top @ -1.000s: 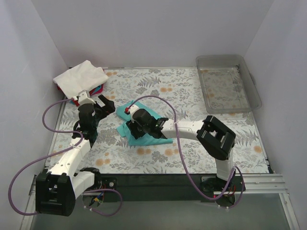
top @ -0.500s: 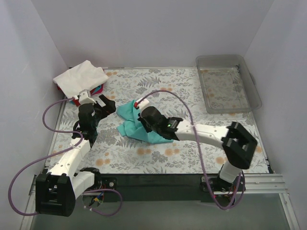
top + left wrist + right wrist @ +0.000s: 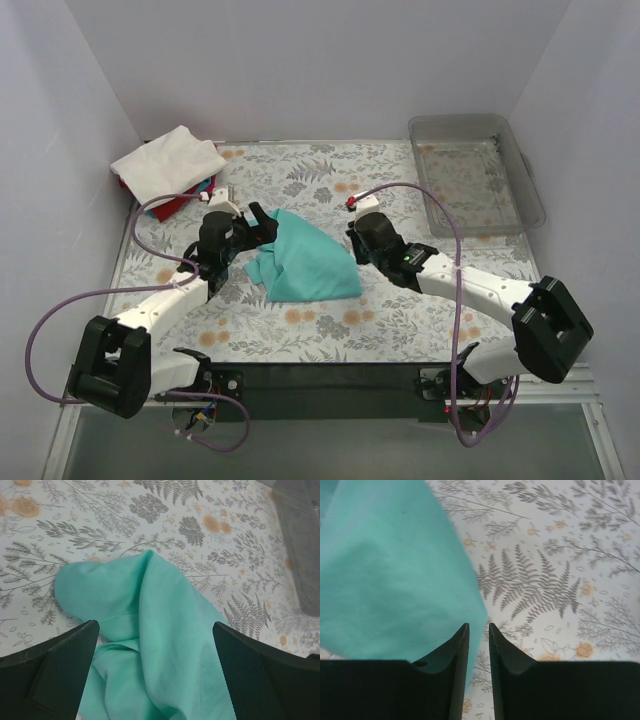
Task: Fold and stack the t-shirts
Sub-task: Flatten the tshirt out
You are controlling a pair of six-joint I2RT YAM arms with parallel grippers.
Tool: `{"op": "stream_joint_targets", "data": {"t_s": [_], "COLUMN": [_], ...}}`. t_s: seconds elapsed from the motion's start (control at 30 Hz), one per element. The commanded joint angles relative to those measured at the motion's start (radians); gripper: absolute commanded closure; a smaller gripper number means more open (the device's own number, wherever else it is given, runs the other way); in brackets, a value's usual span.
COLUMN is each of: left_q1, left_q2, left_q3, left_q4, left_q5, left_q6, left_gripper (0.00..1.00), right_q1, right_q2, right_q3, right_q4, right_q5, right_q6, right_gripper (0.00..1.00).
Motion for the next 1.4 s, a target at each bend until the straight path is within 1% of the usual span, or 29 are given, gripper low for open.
{"op": "stream_joint_targets", "data": {"t_s": [0.0,0.03,0.1,0.13,0.2,0.23,0.27,0.3,0.4,0.47,0.6,0.7,0.77,0.83,0.87,0.9,0.97,1.0,1.07,1.17,1.2,1.23,1.3,1.37], "left_q1": [0.004,0.014,0.045,0.107,0.187,0.249,0.266,0.271,0.272,0.272,0.274,0.274,0.274,0.274,0.274,0.274,0.274,0.274,0.274,0.274,0.274,0.272,0.271,0.237], "left_q2": [-0.061,-0.067,-0.077,-0.075,-0.083,-0.092,-0.106,-0.132,-0.140,-0.136,-0.136,-0.139,-0.143,-0.143,-0.143,-0.141,-0.141,-0.143,-0.143,-0.144,-0.147,-0.150,-0.162,-0.169], "left_q3": [0.020,0.023,0.031,0.029,0.006,-0.006,-0.018,-0.035,-0.026,-0.026,-0.034,-0.034,-0.035,-0.035,-0.037,-0.037,-0.037,-0.037,-0.038,-0.037,-0.037,-0.038,-0.038,-0.041], "left_q4": [-0.022,-0.054,-0.082,-0.099,-0.102,-0.092,-0.085,-0.081,-0.088,-0.091,-0.084,-0.084,-0.084,-0.084,-0.081,-0.082,-0.079,-0.079,-0.078,-0.073,-0.071,-0.065,-0.056,-0.042], "left_q5": [-0.140,-0.159,-0.176,-0.160,-0.058,-0.030,-0.019,-0.027,-0.027,-0.024,-0.012,-0.005,-0.002,0.001,-0.001,0.002,0.002,0.002,0.005,0.019,0.028,0.065,0.097,0.102], "left_q6": [-0.011,-0.016,-0.031,-0.039,-0.075,-0.089,-0.094,-0.095,-0.086,-0.085,-0.085,-0.082,-0.082,-0.083,-0.083,-0.083,-0.083,-0.083,-0.082,-0.072,-0.068,-0.057,-0.055,-0.049], "left_gripper": [0.09,0.05,0.03,0.02,0.02,0.02,0.02,0.02,0.02,0.02,0.02,0.02,0.02,0.02,0.02,0.02,0.02,0.02,0.02,0.02,0.03,0.04,0.08,0.09], "right_q1": [0.093,0.140,0.176,0.197,0.220,0.242,0.253,0.262,0.280,0.283,0.289,0.291,0.300,0.306,0.308,0.308,0.308,0.308,0.308,0.308,0.308,0.308,0.306,0.296], "right_q2": [0.050,0.094,0.143,0.183,0.223,0.261,0.280,0.300,0.377,0.439,0.542,0.607,0.630,0.633,0.630,0.625,0.607,0.599,0.581,0.558,0.552,0.533,0.507,0.452], "right_q3": [0.092,0.114,0.183,0.201,0.259,0.283,0.304,0.341,0.390,0.439,0.517,0.573,0.593,0.597,0.597,0.593,0.580,0.571,0.568,0.568,0.565,0.559,0.545,0.511], "right_q4": [0.070,0.070,0.070,0.070,0.079,0.079,0.079,0.077,0.065,0.053,-0.027,-0.097,-0.125,-0.154,-0.160,-0.168,-0.168,-0.168,-0.168,-0.168,-0.168,-0.168,-0.168,-0.168], "right_q5": [-0.069,-0.060,-0.077,-0.110,-0.118,-0.115,-0.108,-0.100,-0.095,-0.100,-0.071,-0.025,0.041,0.101,0.119,0.130,0.156,0.162,0.173,0.178,0.182,0.190,0.224,0.243], "right_q6": [0.014,0.000,-0.002,0.000,0.004,-0.005,-0.011,-0.025,-0.035,-0.045,-0.065,-0.062,-0.063,-0.069,-0.072,-0.075,-0.072,-0.068,-0.065,-0.063,-0.062,-0.060,-0.055,-0.043], "right_gripper": [0.78,0.70,0.51,0.48,0.41,0.40,0.38,0.36,0.33,0.32,0.32,0.32,0.32,0.37,0.43,0.55,0.65,0.72,0.76,0.85,0.96,0.99,0.99,0.99]}}
